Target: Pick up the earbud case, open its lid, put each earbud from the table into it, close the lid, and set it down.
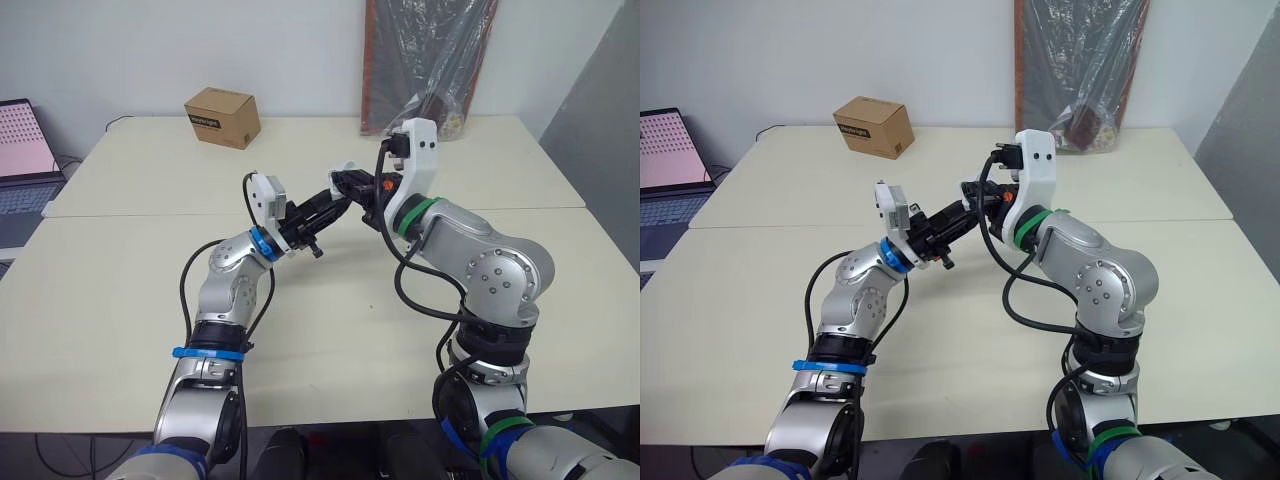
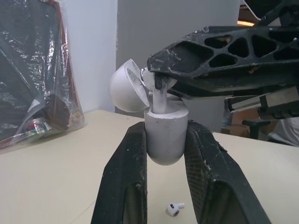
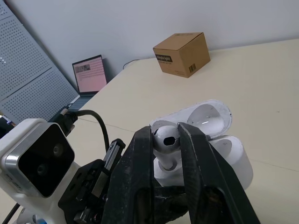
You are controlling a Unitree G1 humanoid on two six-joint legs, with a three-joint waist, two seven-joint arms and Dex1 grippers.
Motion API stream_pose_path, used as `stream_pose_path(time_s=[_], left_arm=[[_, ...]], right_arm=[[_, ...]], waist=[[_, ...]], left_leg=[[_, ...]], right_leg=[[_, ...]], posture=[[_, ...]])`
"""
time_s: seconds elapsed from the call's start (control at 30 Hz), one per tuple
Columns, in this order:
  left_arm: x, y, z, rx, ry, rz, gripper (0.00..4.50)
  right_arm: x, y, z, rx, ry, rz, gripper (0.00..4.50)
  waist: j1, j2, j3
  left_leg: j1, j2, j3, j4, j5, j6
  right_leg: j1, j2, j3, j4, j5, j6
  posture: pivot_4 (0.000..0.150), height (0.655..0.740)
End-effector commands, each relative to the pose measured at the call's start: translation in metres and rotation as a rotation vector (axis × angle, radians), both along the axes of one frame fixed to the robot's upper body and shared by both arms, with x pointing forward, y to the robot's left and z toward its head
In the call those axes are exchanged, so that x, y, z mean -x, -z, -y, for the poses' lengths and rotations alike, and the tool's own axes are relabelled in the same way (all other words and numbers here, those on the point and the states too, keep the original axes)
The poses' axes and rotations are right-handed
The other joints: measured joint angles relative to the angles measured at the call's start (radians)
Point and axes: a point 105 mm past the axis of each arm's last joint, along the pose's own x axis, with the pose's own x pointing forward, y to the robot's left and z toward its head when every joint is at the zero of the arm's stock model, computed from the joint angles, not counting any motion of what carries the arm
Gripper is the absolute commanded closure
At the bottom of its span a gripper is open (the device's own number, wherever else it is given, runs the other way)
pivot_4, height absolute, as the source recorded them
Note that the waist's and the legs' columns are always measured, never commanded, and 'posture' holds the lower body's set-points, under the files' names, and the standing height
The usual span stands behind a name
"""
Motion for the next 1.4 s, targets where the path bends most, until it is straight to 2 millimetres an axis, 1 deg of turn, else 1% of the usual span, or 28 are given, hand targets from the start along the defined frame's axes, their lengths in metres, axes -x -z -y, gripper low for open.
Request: stream_pose_path(time_s=[0.03,0.2,0.3,0.37,0.4,0.53,0.57,0.6,0.67,0.7,0.9,1.03,1.23,1.33,1.4], left_arm=[[0.002,-0.032,0.004,0.043,-0.03,0.114,3.78],[-0.001,-0.043,0.006,0.08,-0.06,0.134,3.78],[0.0,-0.046,0.008,0.086,-0.055,0.143,3.78],[0.001,-0.046,0.009,0.084,-0.047,0.147,3.78],[0.001,-0.047,0.009,0.085,-0.043,0.149,3.78],[0.004,-0.047,0.012,0.079,-0.031,0.161,3.78],[0.005,-0.047,0.013,0.079,-0.028,0.162,3.78],[0.006,-0.047,0.014,0.075,-0.023,0.163,3.78],[0.007,-0.045,0.014,0.07,-0.017,0.163,3.78],[0.007,-0.044,0.014,0.068,-0.014,0.162,3.78],[0.009,-0.038,0.012,0.056,-0.007,0.15,3.78],[0.008,-0.03,0.005,0.02,-0.012,0.125,3.78],[0.004,-0.019,-0.011,-0.02,-0.036,0.088,3.78],[0.002,-0.015,-0.016,-0.037,-0.031,0.062,3.78],[0.001,-0.015,-0.017,-0.041,-0.026,0.053,3.78]], right_arm=[[0.006,-0.007,-0.006,0.002,-0.013,0.033,4.09],[0.008,-0.004,-0.009,0.024,-0.005,0.024,4.09],[0.009,-0.001,-0.01,0.04,-0.011,0.017,4.09],[0.01,0.001,-0.01,0.057,-0.015,0.023,3.35],[0.01,0.001,-0.011,0.064,-0.015,0.023,3.08],[0.011,0.002,-0.011,0.082,-0.011,0.032,1.71],[0.011,0.002,-0.011,0.084,-0.011,0.035,1.27],[0.011,0.002,-0.012,0.083,-0.011,0.035,0.96],[0.011,0.001,-0.012,0.077,-0.011,0.037,0.2],[0.011,0.001,-0.012,0.074,-0.011,0.038,0.05],[0.009,-0.002,-0.009,0.067,0.004,0.045,0.05],[0.008,-0.006,-0.002,0.044,0.02,0.064,0.05],[0.02,-0.009,0.004,0.045,-0.062,0.104,0.05],[0.022,-0.01,0.008,0.079,-0.082,0.136,0.67],[0.024,-0.012,0.007,0.11,-0.108,0.156,1.36]], waist=[[0.0,0.0,0.0],[0.001,0.0,0.0],[0.0,0.0,0.0],[0.0,0.0,0.0],[-0.001,0.0,0.0],[0.0,0.0,0.0],[0.0,0.0,0.0],[0.0,0.0,0.0],[0.0,0.0,0.0],[0.0,0.0,0.0],[0.0,0.0,0.0],[0.0,0.0,0.0],[0.0,0.0,0.0],[-0.001,0.0,0.0],[-0.001,0.0,0.0]], left_leg=[[0.0,0.0,0.0,0.0,0.0,0.0],[0.0,0.0,0.0,0.0,0.0,0.0],[0.0,0.0,0.0,0.0,0.0,0.0],[0.0,0.0,0.0,0.0,0.0,0.0],[0.0,0.0,0.0,0.0,0.0,0.0],[0.0,0.0,0.0,-0.001,0.0,0.0],[0.0,0.0,0.0,-0.001,0.0,0.0],[0.0,0.0,0.0,-0.001,0.0,0.0],[0.0,0.0,0.0,-0.001,0.0,0.0],[0.0,0.0,0.0,-0.001,0.0,0.0],[0.0,0.0,0.0,-0.001,0.0,0.0],[0.0,0.0,0.0,-0.001,0.0,0.0],[0.0,0.0,0.0,-0.002,0.0,0.0],[0.0,0.0,0.0,-0.002,0.0,0.0],[0.0,0.0,0.0,-0.003,0.0,0.0]], right_leg=[[0.0,0.0,0.0,0.0,0.0,0.0],[0.0,0.0,0.0,0.0,0.0,0.0],[0.0,0.0,0.0,0.0,0.0,0.0],[0.0,0.0,0.0,0.0,0.0,0.0],[0.0,0.0,0.0,0.0,0.0,0.0],[0.0,0.0,0.0,-0.001,0.0,0.0],[0.0,0.0,0.0,-0.001,0.0,0.0],[0.0,0.0,0.0,-0.001,0.0,0.0],[0.0,0.0,0.0,-0.001,0.0,0.0],[0.0,0.0,0.0,-0.001,0.0,0.0],[0.0,0.0,0.0,-0.001,0.0,0.0],[0.0,0.0,0.0,-0.001,0.0,0.0],[0.0,0.0,0.0,-0.001,0.0,0.0],[0.0,0.0,0.0,-0.002,0.0,0.0],[0.0,0.0,0.0,-0.002,0.0,0.0]], posture=[[0.15,0.74],[0.15,0.74],[0.15,0.74],[0.15,0.74],[0.15,0.74],[0.15,0.74],[0.15,0.74],[0.15,0.74],[0.15,0.74],[0.15,0.74],[0.15,0.74],[0.15,0.74],[0.15,0.74],[0.15,0.74],[0.15,0.74]])
